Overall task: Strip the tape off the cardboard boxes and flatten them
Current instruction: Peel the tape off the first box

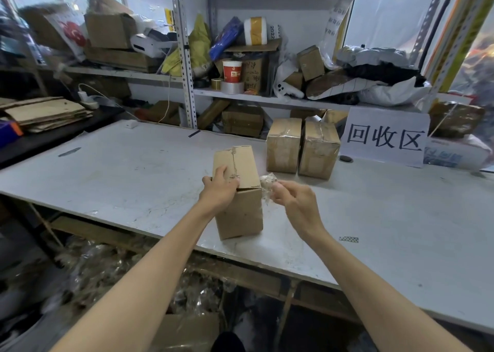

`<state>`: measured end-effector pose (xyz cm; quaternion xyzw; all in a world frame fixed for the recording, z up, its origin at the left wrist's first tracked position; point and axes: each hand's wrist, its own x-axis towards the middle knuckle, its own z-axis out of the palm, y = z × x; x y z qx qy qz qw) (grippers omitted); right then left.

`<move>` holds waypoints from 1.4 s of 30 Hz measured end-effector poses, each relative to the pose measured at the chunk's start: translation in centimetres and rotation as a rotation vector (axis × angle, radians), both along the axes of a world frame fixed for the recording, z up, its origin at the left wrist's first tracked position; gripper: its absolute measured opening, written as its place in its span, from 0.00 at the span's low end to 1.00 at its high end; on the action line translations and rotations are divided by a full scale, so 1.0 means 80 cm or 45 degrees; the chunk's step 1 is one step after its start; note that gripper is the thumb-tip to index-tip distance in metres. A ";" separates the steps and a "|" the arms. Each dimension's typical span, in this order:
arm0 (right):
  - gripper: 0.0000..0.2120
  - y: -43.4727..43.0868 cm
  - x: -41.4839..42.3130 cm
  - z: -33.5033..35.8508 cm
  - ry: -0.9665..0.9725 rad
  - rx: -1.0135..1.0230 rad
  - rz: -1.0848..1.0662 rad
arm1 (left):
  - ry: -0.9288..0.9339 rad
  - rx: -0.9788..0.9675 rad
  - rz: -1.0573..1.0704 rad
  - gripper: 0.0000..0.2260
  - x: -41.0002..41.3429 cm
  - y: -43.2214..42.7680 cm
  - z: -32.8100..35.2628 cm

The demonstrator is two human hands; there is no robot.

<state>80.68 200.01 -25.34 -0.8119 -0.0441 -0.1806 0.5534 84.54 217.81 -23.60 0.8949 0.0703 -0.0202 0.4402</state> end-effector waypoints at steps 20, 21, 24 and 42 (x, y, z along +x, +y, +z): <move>0.18 -0.028 0.018 -0.011 0.307 0.071 -0.087 | -0.077 -0.011 -0.028 0.31 -0.004 0.006 -0.004; 0.18 -0.033 0.020 -0.017 0.290 0.007 -0.139 | -0.077 -0.006 -0.038 0.31 -0.004 0.006 -0.004; 0.12 -0.059 0.021 -0.031 0.166 -0.241 -0.391 | -0.076 -0.024 -0.045 0.31 -0.006 0.010 -0.006; 0.39 0.031 0.041 0.062 0.322 -0.309 -0.066 | -0.074 -0.131 -0.170 0.31 -0.017 0.025 0.024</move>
